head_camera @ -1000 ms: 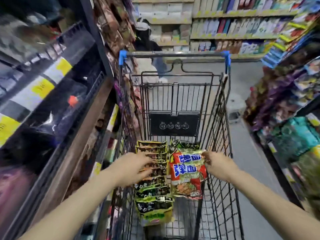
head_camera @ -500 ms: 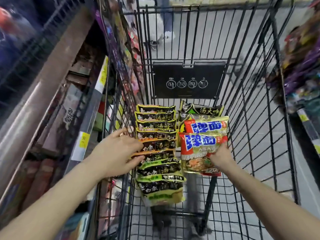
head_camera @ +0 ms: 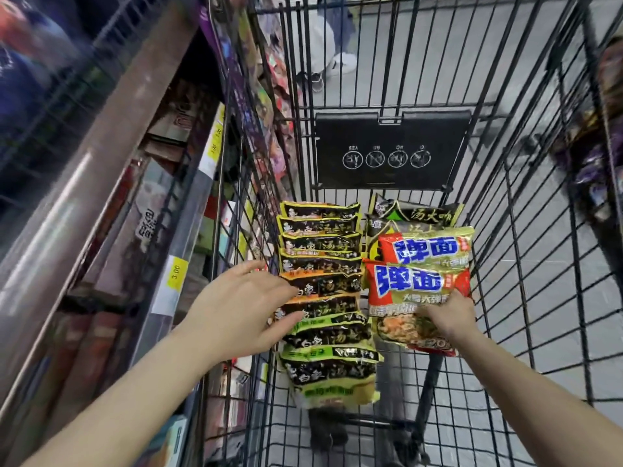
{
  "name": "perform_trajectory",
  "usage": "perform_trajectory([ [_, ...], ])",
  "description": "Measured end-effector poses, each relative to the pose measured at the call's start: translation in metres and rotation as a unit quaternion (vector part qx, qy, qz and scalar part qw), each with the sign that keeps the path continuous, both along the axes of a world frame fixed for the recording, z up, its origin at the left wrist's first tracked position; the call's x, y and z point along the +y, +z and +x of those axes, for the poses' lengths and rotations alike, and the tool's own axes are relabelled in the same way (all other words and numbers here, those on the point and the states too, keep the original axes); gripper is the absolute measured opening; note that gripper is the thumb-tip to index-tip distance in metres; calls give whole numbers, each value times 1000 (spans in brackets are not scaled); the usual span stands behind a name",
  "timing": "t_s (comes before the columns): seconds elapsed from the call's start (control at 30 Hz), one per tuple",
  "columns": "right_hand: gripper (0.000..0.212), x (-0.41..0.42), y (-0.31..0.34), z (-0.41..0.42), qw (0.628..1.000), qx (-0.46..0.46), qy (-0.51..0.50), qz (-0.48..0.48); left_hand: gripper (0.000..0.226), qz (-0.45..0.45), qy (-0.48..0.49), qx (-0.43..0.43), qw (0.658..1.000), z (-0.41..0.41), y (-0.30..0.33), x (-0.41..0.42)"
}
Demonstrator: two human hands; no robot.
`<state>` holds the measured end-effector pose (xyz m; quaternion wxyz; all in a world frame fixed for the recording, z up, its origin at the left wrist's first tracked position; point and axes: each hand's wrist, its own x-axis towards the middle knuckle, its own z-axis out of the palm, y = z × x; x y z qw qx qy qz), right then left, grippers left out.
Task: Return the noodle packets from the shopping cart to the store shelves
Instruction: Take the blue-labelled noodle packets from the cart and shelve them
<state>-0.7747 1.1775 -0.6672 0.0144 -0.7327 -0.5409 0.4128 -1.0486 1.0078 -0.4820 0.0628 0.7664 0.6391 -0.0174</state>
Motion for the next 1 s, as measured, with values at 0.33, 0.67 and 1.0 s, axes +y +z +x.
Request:
perform_trajectory([
  [0.33, 44, -31, 64, -1, 992, 31, 67, 105, 47, -19, 21, 20, 999, 3, 2, 2],
  [0.67, 34, -18, 189, 19, 963, 93, 118, 224, 39, -152, 189, -161, 957, 51, 2, 61],
  [1.0, 29, -3, 267, 82, 939, 166, -13, 301, 42, -222, 291, -339, 867, 130, -55, 126],
])
